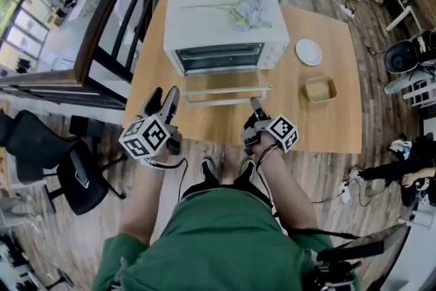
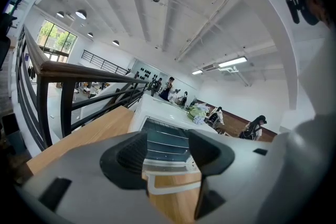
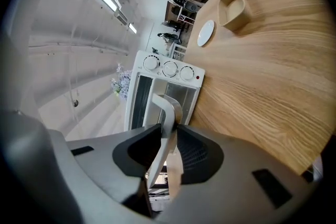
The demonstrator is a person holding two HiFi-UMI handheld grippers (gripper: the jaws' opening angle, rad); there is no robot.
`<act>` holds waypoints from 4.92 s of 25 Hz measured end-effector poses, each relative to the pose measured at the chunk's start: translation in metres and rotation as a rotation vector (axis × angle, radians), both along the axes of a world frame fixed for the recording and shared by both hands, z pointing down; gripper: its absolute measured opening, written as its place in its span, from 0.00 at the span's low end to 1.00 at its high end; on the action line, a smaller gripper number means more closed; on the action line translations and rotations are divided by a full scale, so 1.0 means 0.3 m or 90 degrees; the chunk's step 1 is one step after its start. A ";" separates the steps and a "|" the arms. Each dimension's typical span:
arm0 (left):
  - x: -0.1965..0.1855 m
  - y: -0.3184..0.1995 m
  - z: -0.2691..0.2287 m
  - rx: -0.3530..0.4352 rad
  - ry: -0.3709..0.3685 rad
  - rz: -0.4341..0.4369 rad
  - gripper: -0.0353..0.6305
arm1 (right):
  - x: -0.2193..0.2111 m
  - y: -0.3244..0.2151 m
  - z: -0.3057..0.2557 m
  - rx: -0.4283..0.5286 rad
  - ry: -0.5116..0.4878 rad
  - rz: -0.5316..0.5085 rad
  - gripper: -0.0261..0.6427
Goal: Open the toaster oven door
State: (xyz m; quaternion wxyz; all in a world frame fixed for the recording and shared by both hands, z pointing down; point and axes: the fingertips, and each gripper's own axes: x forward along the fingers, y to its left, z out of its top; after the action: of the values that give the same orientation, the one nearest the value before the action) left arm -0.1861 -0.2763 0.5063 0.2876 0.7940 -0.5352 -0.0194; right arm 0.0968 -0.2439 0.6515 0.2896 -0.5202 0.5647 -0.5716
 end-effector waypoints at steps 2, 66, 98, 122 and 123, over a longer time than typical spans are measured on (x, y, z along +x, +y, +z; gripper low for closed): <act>0.008 0.005 -0.001 0.001 -0.001 0.002 0.44 | -0.002 0.024 0.026 -0.009 0.004 -0.003 0.20; 0.187 -0.027 -0.125 0.082 -0.015 0.051 0.44 | 0.166 -0.005 -0.510 0.220 0.552 -0.062 0.26; 0.259 -0.027 -0.421 0.233 -0.084 0.077 0.44 | -0.022 0.005 -1.008 0.453 0.815 -0.093 0.25; 0.262 -0.066 -0.395 0.227 -0.091 0.084 0.44 | -0.042 -0.042 -1.011 0.458 0.831 -0.102 0.24; 0.263 -0.069 -0.393 0.227 -0.091 0.084 0.44 | -0.041 -0.045 -1.009 0.457 0.830 -0.101 0.24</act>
State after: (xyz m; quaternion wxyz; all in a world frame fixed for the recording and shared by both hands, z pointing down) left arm -0.1073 -0.2970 0.3884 0.1048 0.8651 -0.4890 -0.0385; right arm 0.0845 -0.2576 0.3489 0.0059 -0.5847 0.8095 0.0525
